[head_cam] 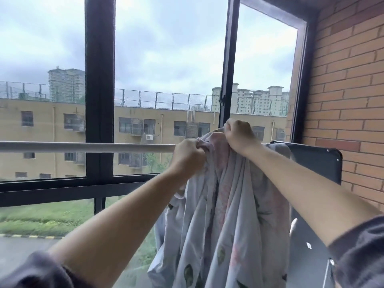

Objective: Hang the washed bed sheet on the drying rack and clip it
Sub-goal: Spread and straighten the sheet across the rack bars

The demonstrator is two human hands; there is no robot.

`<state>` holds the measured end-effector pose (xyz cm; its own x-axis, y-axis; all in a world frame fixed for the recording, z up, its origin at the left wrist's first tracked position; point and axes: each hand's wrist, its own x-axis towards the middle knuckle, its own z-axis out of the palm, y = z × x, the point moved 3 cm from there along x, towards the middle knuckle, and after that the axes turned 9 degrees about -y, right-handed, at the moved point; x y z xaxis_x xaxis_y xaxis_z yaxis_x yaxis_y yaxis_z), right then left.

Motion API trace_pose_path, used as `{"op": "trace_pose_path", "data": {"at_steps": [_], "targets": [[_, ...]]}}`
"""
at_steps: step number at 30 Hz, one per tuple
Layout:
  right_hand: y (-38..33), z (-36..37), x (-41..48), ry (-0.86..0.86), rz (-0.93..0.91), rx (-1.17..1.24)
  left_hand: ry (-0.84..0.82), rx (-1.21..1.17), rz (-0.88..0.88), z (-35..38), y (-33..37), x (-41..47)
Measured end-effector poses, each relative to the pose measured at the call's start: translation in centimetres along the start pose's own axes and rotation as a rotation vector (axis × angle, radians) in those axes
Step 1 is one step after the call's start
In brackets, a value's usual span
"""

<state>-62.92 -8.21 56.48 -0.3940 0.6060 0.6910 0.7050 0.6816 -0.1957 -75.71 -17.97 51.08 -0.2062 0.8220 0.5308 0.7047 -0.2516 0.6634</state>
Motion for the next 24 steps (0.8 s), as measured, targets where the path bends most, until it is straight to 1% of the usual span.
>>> {"op": "trace_pose_path", "data": {"at_steps": [2,3,5,6,8,9,10,11,12,14,15,16,17,18,19,20,22,24], "targets": [[1.4,-1.1,1.0,0.03,0.112,0.127,0.074,-0.102,-0.022,-1.0,0.8,0.7],[1.7,-1.3,1.4,-0.005,0.16,0.155,0.1,-0.169,-0.05,-1.7,1.0,1.3],[1.7,-1.0,2.1,-0.092,0.169,0.222,0.128,-0.244,-0.097,-2.5,1.3,2.8],[1.3,-0.7,2.0,-0.145,0.149,0.28,0.134,-0.222,-0.121,-2.8,1.3,3.4],[0.1,-0.1,1.1,-0.324,0.073,0.354,0.142,-0.009,-0.163,-3.4,1.2,4.3],[-0.4,0.2,0.6,-0.416,0.018,0.288,0.131,0.124,-0.16,-3.8,1.1,4.4],[-0.8,0.3,0.2,-0.459,-0.04,0.17,0.116,0.255,-0.133,-4.2,1.1,4.4],[-0.9,0.5,0.0,-0.452,-0.094,0.088,0.103,0.364,-0.116,-4.4,1.3,4.2],[-0.9,0.6,0.0,-0.433,-0.127,0.08,0.107,0.459,-0.109,-4.6,1.5,3.7],[-0.9,0.7,0.1,-0.404,-0.138,0.185,0.183,0.715,-0.108,-4.7,2.3,2.5],[-0.8,0.6,0.3,-0.392,-0.119,0.265,0.239,0.832,-0.057,-4.4,2.5,1.8],[-0.7,0.3,0.4,-0.367,-0.095,0.362,0.288,0.894,0.063,-4.0,2.7,1.3],[-0.6,0.0,0.5,-0.343,-0.071,0.465,0.309,0.908,0.194,-3.5,2.8,0.6],[-0.3,-0.4,0.7,-0.322,-0.047,0.561,0.288,0.912,0.284,-3.0,2.7,0.1],[0.1,-0.6,0.9,-0.311,-0.022,0.642,0.255,0.924,0.335,-2.4,2.4,-0.3],[0.5,-0.7,1.1,-0.313,0.004,0.71,0.226,0.929,0.36,-1.9,2.2,-0.6],[1.4,-0.6,1.4,-0.331,0.066,0.834,0.199,0.889,0.348,-1.5,2.4,-0.8],[1.9,-0.5,1.9,-0.316,0.112,0.926,0.18,0.86,0.284,-1.3,2.9,-0.7]]}}
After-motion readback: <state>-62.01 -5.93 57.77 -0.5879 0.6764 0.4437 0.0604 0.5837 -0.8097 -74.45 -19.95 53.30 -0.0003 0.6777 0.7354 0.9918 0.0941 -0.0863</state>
